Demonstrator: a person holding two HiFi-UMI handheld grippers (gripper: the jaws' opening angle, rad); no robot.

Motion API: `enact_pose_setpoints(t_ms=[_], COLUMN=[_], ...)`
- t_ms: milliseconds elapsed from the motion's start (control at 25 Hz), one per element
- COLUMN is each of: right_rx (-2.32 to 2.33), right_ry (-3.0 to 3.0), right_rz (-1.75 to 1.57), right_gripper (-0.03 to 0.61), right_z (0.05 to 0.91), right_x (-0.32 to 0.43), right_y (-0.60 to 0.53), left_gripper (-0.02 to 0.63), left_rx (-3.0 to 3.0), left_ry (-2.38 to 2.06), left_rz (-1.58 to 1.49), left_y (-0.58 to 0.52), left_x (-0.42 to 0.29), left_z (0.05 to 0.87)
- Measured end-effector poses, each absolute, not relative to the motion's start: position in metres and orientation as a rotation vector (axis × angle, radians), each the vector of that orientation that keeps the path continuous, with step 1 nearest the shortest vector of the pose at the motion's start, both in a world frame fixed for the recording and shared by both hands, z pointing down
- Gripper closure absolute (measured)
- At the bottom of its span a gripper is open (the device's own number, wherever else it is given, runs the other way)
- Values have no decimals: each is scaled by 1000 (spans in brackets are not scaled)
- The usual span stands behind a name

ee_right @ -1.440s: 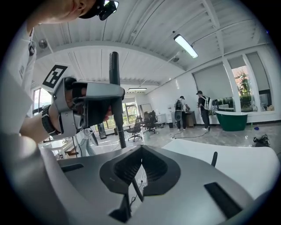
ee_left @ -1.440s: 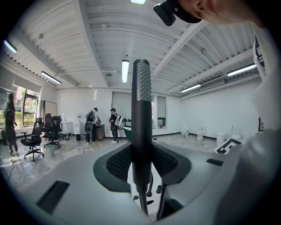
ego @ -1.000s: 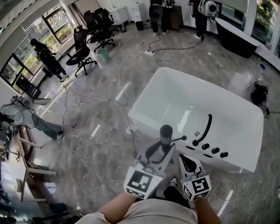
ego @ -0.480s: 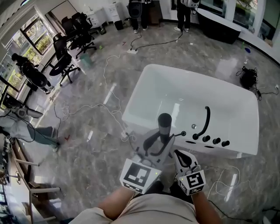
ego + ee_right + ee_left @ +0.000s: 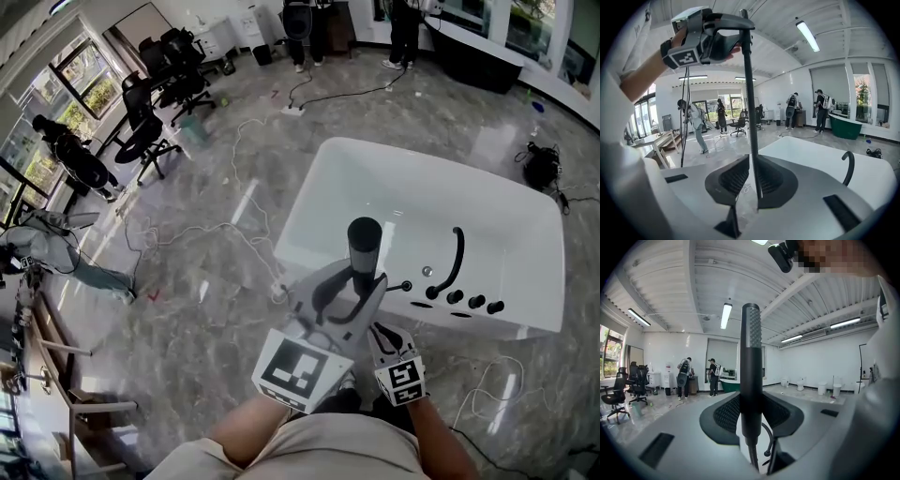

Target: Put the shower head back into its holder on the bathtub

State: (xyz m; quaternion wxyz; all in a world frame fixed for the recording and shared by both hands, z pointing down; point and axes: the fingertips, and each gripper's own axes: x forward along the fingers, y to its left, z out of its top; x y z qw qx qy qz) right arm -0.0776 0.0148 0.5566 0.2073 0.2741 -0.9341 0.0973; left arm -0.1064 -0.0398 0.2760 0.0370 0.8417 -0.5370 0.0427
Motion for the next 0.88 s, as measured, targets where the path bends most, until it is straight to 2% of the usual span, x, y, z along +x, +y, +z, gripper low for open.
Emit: enact_pose_setpoints(t_ms=[440, 880], right_rx=[826, 798], right_ry=[-2543, -2468], right_rz=[261, 251], right_gripper=[507, 503], right_z=[601, 636], right_x=[-80, -90], right_y=[8, 6], left_gripper=[480, 480], left_rx=[2604, 2604], left_ry=[-1625, -1613], left_rz=[93, 29], left_y=[-29, -10], left_x=[-104, -112], left_z=[255, 229])
